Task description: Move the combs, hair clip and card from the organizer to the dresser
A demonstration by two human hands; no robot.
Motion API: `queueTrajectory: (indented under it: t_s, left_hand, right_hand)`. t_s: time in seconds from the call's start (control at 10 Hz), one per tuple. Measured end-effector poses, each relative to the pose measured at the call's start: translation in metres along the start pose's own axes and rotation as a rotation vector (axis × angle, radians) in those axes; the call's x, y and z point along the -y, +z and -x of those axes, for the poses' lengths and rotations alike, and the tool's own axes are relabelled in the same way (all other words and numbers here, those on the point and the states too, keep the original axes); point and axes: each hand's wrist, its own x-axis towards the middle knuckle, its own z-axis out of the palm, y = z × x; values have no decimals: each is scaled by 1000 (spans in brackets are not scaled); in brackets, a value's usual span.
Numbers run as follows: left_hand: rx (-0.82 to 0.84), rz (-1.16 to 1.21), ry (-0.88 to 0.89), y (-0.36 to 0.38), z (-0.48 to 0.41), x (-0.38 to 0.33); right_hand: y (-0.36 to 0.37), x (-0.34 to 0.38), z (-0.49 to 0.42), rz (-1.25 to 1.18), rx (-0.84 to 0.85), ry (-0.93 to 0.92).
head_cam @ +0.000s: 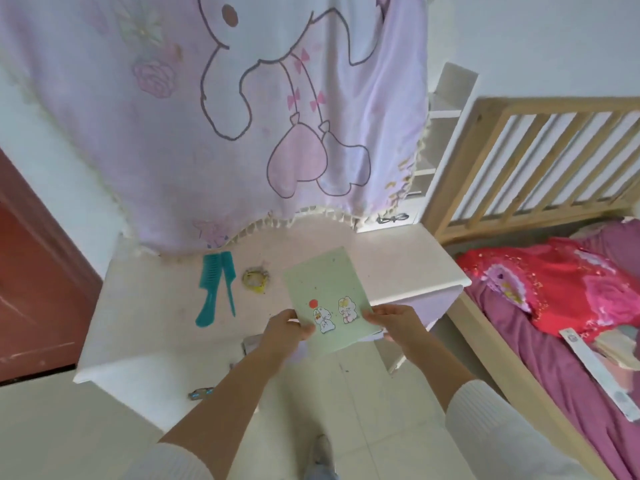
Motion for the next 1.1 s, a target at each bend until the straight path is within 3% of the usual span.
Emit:
queueTrajectory:
  t_s: [0.2,0.4,0.6,0.8,1.1]
  left_hand:
    - [-151,51,-85,2,-108,-41]
    - [-286,-101,-142,1,-179,-44]
    - [-396,-186,-144,4,-220,-41]
    - [-391,-259,-132,4,-233,-41]
    - [-339,-358,-96,-2,-227,-37]
  right_hand:
    - [10,24,-139,189,70,89]
    - [36,23,-216,228,74,198]
    - [51,24,-249,158,15,279]
    - [59,26,-256,142,-73,295]
    - [66,32,-250,327,-104,210]
